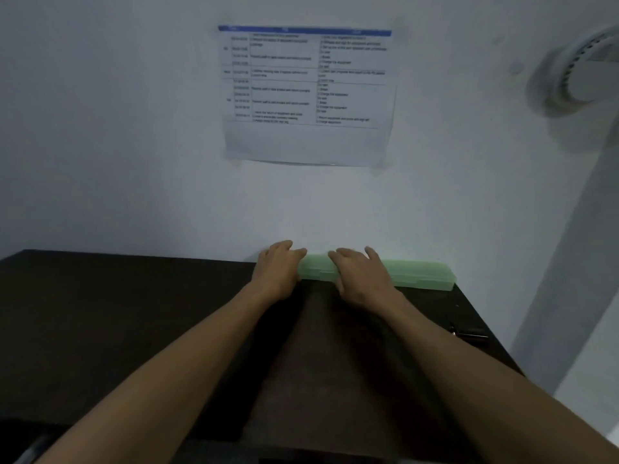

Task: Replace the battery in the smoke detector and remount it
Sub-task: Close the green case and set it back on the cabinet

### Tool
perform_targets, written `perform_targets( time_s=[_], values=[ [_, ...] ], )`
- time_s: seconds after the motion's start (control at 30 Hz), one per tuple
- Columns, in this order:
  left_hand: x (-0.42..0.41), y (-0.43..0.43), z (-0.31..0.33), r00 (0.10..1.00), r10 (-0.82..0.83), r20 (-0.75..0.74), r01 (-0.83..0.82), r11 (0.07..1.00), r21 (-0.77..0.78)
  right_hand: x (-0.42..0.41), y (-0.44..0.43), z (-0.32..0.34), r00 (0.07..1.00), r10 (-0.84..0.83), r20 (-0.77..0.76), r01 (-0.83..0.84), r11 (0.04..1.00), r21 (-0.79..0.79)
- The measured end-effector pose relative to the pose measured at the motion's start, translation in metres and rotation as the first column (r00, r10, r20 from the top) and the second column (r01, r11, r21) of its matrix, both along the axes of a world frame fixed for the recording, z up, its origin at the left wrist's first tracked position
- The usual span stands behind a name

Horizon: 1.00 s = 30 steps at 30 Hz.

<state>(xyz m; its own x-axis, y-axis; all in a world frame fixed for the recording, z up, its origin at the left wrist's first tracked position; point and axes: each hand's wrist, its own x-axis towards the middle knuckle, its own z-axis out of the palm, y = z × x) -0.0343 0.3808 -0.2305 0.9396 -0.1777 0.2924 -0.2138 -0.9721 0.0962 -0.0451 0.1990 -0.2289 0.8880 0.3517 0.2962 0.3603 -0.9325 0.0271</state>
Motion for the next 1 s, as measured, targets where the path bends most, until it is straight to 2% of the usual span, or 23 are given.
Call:
perform_targets(
  time_s=[0.13, 0.47, 0.73, 1.0],
  values=[
    [0.009, 0.014, -0.008, 0.998, -0.051, 0.042, 0.051, 0.999, 0.018, 0.009, 0.011, -0.011, 0.999, 0.0, 0.053, 0.003, 0.999, -0.052],
    [0.002, 0.022, -0.01, 0.993, -0.08, 0.088, 0.074, 0.995, 0.071, 0.007, 0.022, -0.011, 0.99, -0.024, 0.141, 0.029, 0.999, -0.03],
    [-0.059, 0.008, -0.003, 0.986, -0.063, 0.151, 0.054, 0.997, 0.062, -0.054, 0.003, 0.0, 0.973, 0.0, 0.231, 0.005, 1.0, -0.021],
    [-0.126, -0.057, -0.004, 0.982, -0.112, 0.151, 0.104, 0.993, 0.063, -0.126, -0.065, 0.003, 0.977, -0.025, 0.212, 0.025, 1.0, -0.001]
  ],
)
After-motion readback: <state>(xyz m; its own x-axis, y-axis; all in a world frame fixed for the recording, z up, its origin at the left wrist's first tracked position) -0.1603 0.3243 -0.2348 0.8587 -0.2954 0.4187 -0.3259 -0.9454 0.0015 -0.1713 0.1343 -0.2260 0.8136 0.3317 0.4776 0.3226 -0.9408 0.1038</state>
